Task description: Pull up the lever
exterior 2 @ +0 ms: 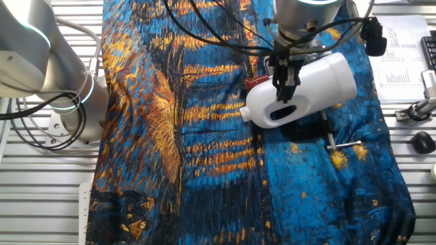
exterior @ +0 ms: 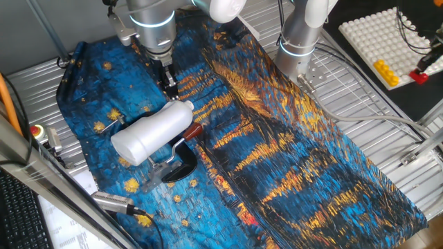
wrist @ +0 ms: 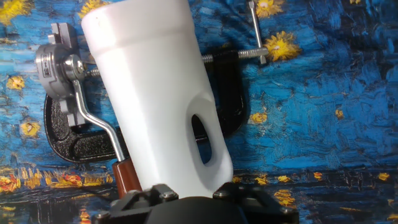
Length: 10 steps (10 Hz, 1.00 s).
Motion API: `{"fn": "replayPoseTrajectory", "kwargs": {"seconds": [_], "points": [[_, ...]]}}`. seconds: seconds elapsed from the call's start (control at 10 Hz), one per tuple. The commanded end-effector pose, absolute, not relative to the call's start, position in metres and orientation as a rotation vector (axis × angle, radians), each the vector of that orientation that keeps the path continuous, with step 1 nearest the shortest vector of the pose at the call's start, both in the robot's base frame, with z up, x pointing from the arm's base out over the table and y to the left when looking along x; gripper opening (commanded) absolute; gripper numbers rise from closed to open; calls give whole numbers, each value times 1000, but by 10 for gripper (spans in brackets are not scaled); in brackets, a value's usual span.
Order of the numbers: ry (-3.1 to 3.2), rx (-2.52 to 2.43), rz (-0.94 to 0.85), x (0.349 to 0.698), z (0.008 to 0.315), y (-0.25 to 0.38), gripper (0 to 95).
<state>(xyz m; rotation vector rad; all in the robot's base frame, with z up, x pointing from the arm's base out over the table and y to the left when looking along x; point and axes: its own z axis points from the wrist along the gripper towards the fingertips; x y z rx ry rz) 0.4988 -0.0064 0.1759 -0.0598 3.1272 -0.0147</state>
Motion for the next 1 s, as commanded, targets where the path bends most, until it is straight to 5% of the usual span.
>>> {"fn": "replayPoseTrajectory", "kwargs": {"seconds": [0.1, 1.0], "points": [[3127, -58, -17, 501, 175, -6, 0], [3164, -64, -14, 502, 174, -7, 0]]}}
